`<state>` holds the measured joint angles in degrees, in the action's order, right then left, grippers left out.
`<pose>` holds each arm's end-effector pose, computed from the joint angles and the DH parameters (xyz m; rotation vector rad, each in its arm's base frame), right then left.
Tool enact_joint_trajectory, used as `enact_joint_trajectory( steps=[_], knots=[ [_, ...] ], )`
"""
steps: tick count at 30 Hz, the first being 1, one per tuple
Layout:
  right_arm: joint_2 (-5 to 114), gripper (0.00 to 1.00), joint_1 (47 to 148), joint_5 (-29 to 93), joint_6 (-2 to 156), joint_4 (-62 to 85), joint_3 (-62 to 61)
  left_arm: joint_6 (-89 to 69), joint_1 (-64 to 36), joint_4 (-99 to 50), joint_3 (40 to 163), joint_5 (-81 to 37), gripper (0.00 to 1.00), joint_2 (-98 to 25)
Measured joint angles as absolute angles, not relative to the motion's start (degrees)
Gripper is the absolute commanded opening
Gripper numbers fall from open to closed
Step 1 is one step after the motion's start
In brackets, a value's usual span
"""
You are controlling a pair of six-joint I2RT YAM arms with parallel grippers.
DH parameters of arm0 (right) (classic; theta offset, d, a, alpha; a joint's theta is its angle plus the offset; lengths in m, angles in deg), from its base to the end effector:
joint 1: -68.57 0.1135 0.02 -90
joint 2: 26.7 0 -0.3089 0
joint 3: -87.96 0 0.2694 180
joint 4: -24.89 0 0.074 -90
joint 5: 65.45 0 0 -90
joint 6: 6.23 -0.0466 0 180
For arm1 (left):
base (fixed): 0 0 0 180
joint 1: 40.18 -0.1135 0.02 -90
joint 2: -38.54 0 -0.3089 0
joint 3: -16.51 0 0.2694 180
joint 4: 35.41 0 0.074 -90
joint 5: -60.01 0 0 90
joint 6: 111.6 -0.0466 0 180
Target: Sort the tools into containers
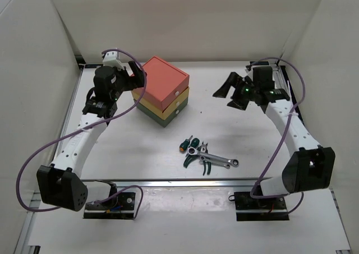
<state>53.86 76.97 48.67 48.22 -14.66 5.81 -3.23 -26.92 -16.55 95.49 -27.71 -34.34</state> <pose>0.3242 0.0671 0.3540 0.3068 2.2933 0.8763 0.3057 -0.0739 0.4107 -0.0520 1.8132 -0.4296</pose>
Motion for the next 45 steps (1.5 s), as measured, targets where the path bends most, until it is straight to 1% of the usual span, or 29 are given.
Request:
enact_joint_trajectory(
  steps=[5, 7, 8, 10, 12, 14, 16, 20, 21, 27, 34, 38, 40, 42, 44, 45],
  knots=[
    [56.2, 0.99, 84.5, 43.2, 48.4, -20.7, -5.7, 3.1, -27.1, -14.8, 94.6, -31.6, 0.99, -33.7],
    [54.5, 0.99, 87.2, 40.0, 48.1, -19.6, -7.0, 4.4, -27.2, -15.6, 92.5, -30.8, 0.99, -32.5],
    [52.5, 0.99, 88.1, 39.3, 47.2, -17.5, -5.4, 4.9, -27.2, -16.1, 91.1, -29.9, 0.99, -31.7],
    [45.2, 0.99, 87.7, 40.3, 42.9, -11.9, 3.4, 5.4, -27.2, -16.8, 89.3, -27.9, 0.99, -30.8],
    [38.7, 0.99, 83.2, 44.3, 36.8, -4.1, 14.6, 4.6, -27.2, -17.9, 89.1, -25.7, 0.99, -30.8],
    [37.3, 0.99, 78.7, 48.5, 31.2, 0.8, 21.7, 2.8, -27.2, -19.9, 89.3, -23.5, 0.99, -30.9],
    [41.2, 0.99, 78.4, 50.8, 28.2, 3.5, 22.7, -0.5, -27.2, -21.8, 90.9, -21.4, 0.99, -32.0],
    [48.2, 0.98, 84.5, 51.7, 25.6, 8.2, 22.3, -6.0, -27.2, -26.3, 97.7, -17.8, 0.99, -38.2],
    [49.9, 0.92, 86.2, 52.0, 24.9, 9.5, 21.7, -6.9, -27.2, -27.7, 99.3, -16.8, 0.99, -40.2],
    [63.3, 0.76, 92.8, 54.0, 22.1, 17.5, 14.0, -10.5, -26.9, -30.9, 104.4, -13.8, 0.99, -50.1],
    [72.5, 0.73, 94.7, 55.6, 19.7, 23.1, 7.1, -11.3, -26.9, -30.8, 105.3, -12.8, 0.99, -55.7],
    [75.5, 0.66, 94.7, 56.6, 18.7, 27.3, 5.0, -10.8, -26.9, -31.8, 104.6, -12.4, 0.99, -56.5],
    [76.8, 0.64, 94.7, 57.3, 17.9, 29.4, 4.7, -10.3, -26.9, -32.1, 103.8, -12.3, 0.99, -56.6],
    [78.5, 0.59, 94.8, 58.2, 17.3, 31.1, 4.0, -9.9, -26.9, -32.4, 102.9, -12.3, 0.99, -56.6],
    [80.7, 0.57, 94.9, 59.6, 16.6, 32.3, 2.7, -9.5, -26.9, -32.5, 101.9, -12.3, 0.99, -56.6],
    [81.6, 0.54, 94.9, 60.2, 16.4, 32.9, 2.1, -9.5, -26.9, -33.0, 101.4, -12.4, 0.99, -56.6]
  ],
)
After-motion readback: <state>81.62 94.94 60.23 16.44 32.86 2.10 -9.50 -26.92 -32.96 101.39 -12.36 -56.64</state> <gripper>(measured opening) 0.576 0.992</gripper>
